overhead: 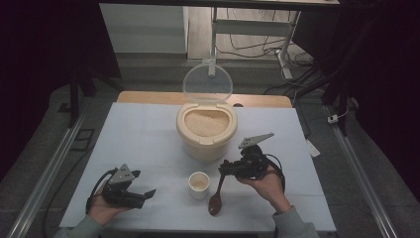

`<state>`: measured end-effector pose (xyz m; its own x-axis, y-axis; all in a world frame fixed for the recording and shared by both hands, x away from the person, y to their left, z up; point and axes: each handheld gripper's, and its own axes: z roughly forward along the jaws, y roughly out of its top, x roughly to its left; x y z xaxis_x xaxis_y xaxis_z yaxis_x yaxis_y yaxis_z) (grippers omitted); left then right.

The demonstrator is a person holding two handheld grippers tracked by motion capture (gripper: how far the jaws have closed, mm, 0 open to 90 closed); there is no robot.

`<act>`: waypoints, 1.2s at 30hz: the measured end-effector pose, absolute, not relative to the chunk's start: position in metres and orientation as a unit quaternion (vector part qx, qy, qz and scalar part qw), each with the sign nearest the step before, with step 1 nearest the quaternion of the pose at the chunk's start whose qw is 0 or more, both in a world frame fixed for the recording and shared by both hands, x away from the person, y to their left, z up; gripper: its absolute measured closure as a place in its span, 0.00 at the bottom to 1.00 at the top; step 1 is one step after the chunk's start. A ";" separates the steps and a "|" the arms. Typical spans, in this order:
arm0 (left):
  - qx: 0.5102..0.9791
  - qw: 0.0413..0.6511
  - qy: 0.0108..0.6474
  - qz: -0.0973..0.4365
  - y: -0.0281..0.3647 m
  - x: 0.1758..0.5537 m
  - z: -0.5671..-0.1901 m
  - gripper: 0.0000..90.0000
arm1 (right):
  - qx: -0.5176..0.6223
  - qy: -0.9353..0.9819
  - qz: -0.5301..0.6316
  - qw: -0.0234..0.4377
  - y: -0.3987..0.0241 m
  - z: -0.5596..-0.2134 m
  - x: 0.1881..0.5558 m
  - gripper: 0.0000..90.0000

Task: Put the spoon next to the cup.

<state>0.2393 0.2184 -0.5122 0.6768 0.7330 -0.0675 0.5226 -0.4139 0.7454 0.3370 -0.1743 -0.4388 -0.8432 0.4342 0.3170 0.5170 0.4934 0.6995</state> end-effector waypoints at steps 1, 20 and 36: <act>0.830 0.387 0.378 0.136 0.219 0.239 -0.512 0.13 | -0.280 -0.861 -0.423 0.042 -0.174 -0.442 0.339 0.83; 0.831 0.386 0.377 0.134 0.216 0.240 -0.513 0.13 | -0.354 -0.859 -0.369 -0.030 -0.161 -0.495 0.358 0.63; 0.833 0.384 0.375 0.134 0.216 0.240 -0.513 0.13 | -0.400 -0.854 -0.326 -0.065 -0.152 -0.511 0.361 0.45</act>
